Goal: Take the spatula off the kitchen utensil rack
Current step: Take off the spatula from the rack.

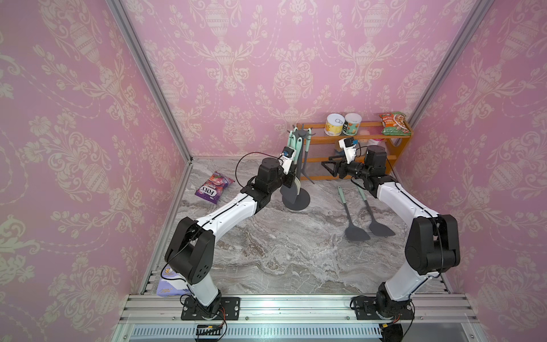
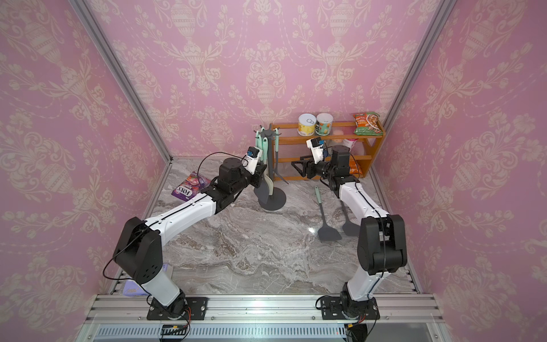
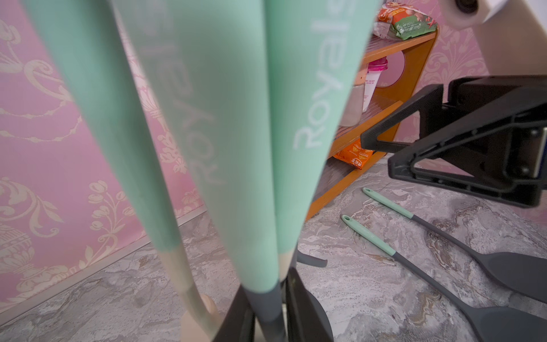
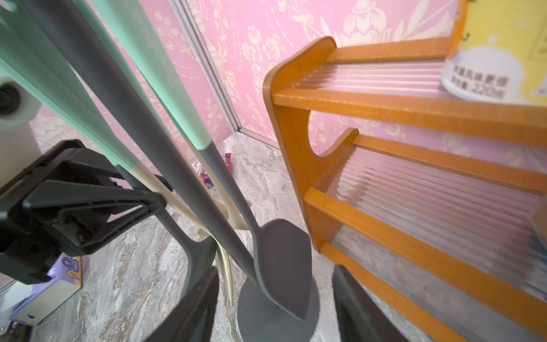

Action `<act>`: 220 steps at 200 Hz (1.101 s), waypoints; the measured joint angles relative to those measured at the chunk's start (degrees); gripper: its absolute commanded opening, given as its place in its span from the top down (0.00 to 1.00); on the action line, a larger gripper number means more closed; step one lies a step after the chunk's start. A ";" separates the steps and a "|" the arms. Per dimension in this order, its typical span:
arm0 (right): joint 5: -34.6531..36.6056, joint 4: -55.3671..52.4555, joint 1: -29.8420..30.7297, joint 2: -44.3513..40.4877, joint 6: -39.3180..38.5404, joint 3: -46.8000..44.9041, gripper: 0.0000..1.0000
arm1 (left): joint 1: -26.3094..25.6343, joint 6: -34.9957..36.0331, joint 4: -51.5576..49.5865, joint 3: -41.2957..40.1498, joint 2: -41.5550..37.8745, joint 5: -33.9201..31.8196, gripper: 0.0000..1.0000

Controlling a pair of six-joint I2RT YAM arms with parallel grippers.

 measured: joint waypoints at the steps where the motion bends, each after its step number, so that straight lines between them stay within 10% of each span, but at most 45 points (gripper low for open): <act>1: -0.07 0.11 0.00 0.09 0.02 0.13 0.37 | 0.00 0.00 0.00 0.00 0.00 0.00 0.79; 220: -11.15 -8.61 5.44 14.95 -6.82 24.83 0.39 | 0.00 0.00 -2.45 1.42 -0.02 0.00 0.80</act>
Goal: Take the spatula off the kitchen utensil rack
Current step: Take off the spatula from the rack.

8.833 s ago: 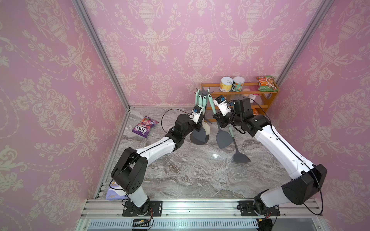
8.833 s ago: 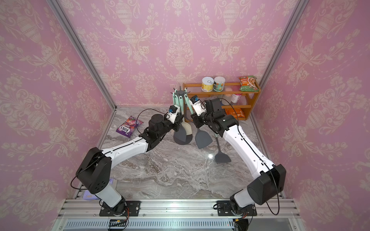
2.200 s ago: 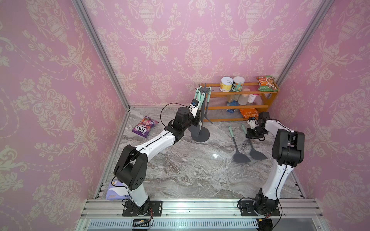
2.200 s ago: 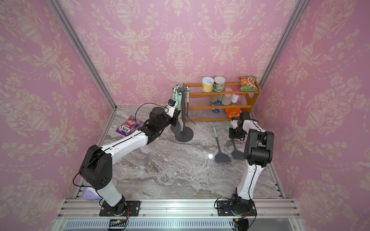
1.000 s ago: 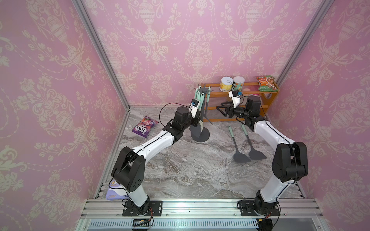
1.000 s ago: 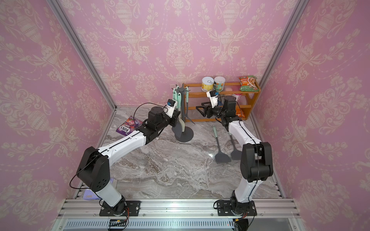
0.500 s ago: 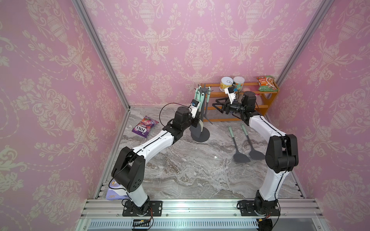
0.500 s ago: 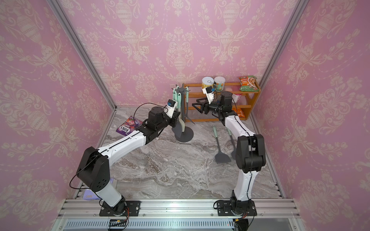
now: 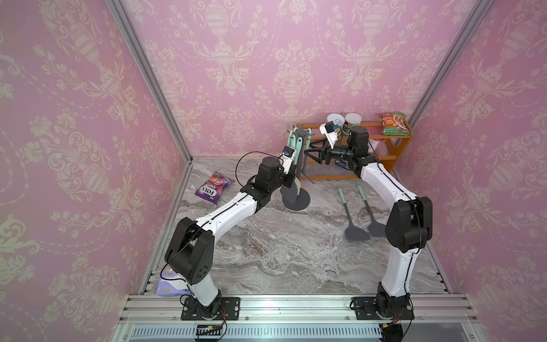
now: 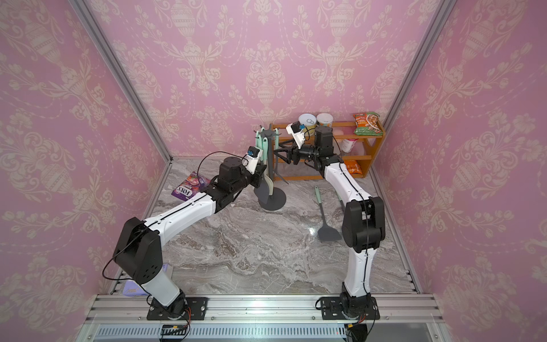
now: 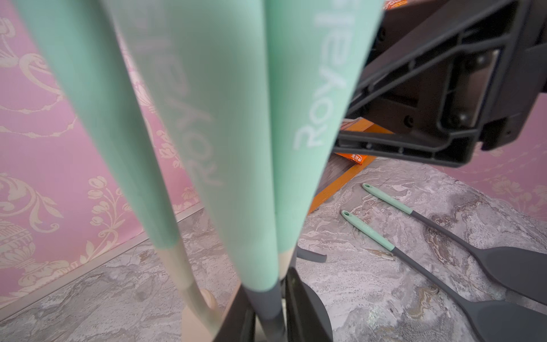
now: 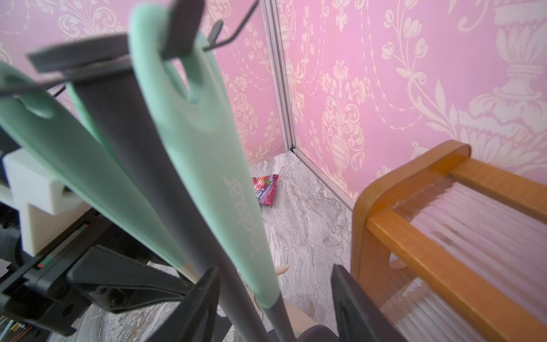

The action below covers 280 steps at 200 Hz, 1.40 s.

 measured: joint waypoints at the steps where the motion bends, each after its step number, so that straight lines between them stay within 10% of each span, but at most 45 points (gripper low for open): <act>1: -0.02 -0.15 0.04 0.07 -0.04 0.02 0.39 | 0.00 0.00 0.00 0.02 0.00 0.00 0.80; 280: 11.21 -13.29 0.68 -3.65 -12.09 0.70 0.98 | 0.37 0.00 -1.31 0.98 0.02 0.37 0.84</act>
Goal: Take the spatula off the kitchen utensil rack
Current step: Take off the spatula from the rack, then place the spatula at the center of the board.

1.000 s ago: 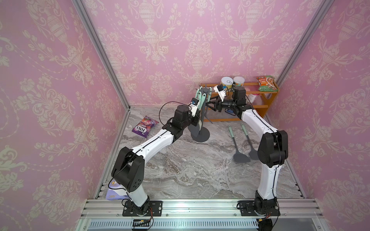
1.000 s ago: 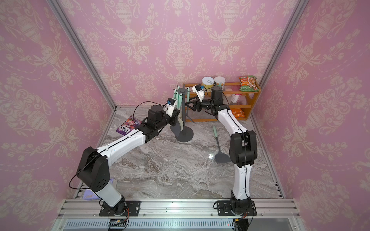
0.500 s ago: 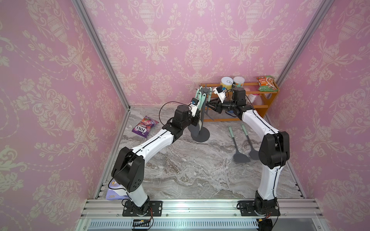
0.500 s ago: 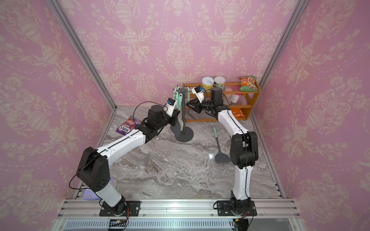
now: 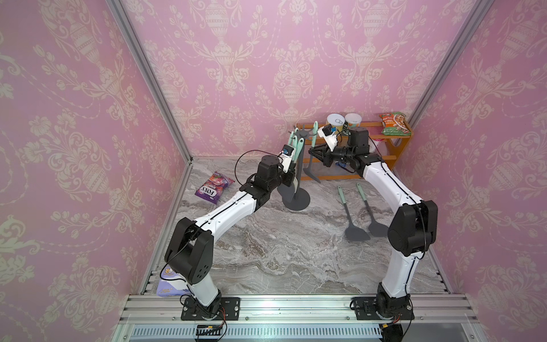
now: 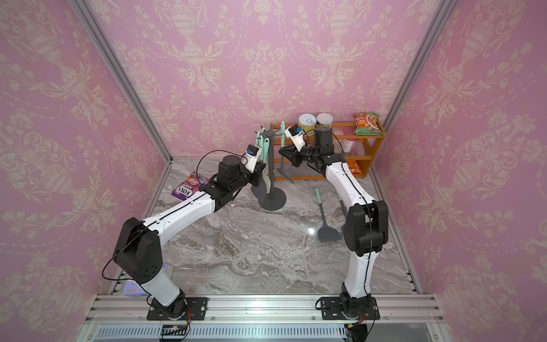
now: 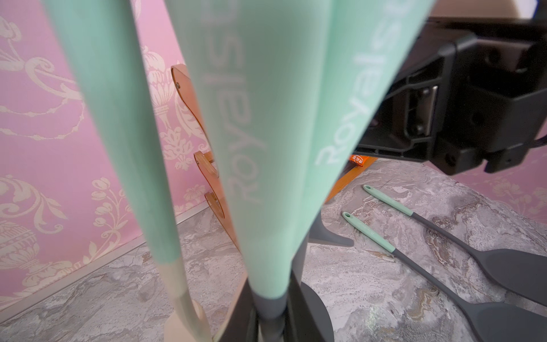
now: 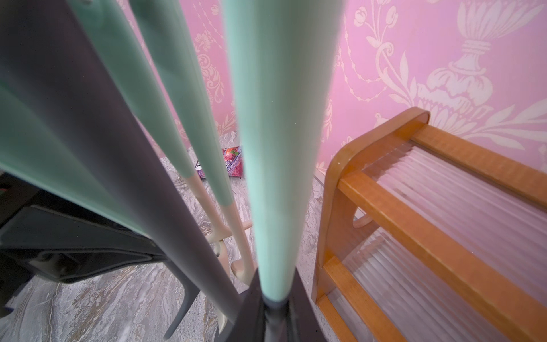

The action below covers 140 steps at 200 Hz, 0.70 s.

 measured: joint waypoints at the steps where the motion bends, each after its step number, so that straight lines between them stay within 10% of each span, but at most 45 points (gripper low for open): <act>1: 0.07 -0.04 0.00 -0.04 -0.07 0.00 0.98 | 0.00 0.00 -0.02 0.00 0.00 0.00 0.84; 62: 13.57 -5.57 0.28 -8.07 -0.72 -4.66 1.00 | 0.00 0.02 -0.02 0.00 0.00 0.00 0.83; 140: 48.76 -24.20 9.75 -21.86 12.72 -8.07 1.00 | 0.26 0.02 0.04 0.00 0.00 0.04 0.82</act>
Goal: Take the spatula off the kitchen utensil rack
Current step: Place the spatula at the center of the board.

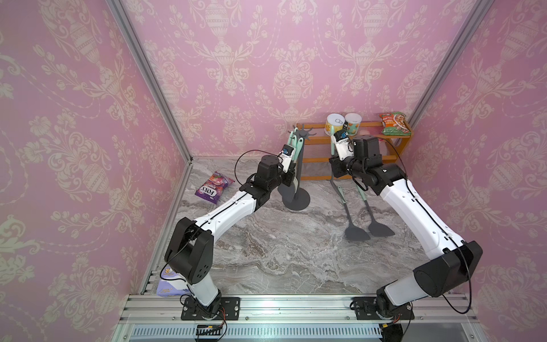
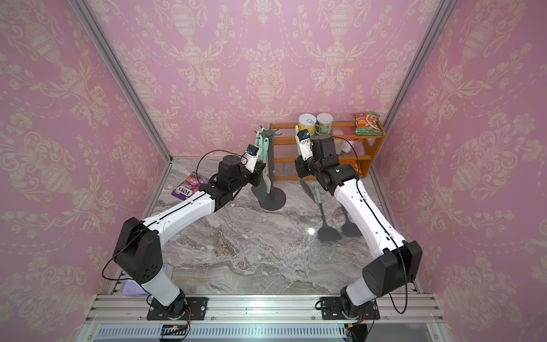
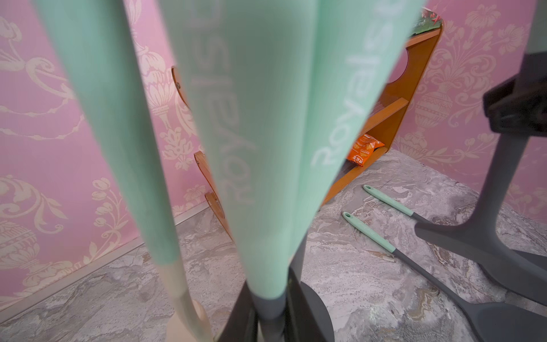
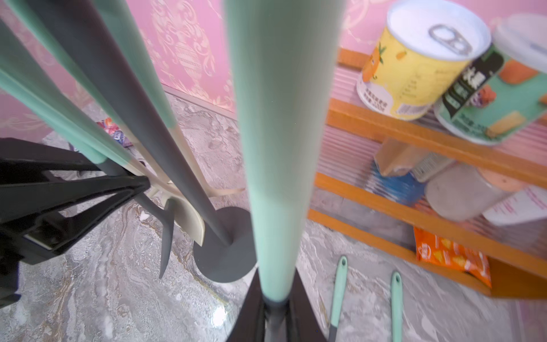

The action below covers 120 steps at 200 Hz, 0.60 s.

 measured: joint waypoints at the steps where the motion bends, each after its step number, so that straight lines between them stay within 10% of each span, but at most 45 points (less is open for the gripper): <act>1: 0.61 -0.44 0.11 0.07 0.39 0.15 1.00 | 0.02 0.00 0.00 0.00 0.00 0.00 0.82; 62: 23.32 -20.81 4.04 3.58 16.37 7.85 1.00 | 0.07 0.00 1.27 -0.57 0.00 0.11 0.83; 120: 28.37 -26.18 5.29 11.47 26.12 6.56 1.00 | 0.07 0.00 1.92 -0.94 0.00 0.94 0.83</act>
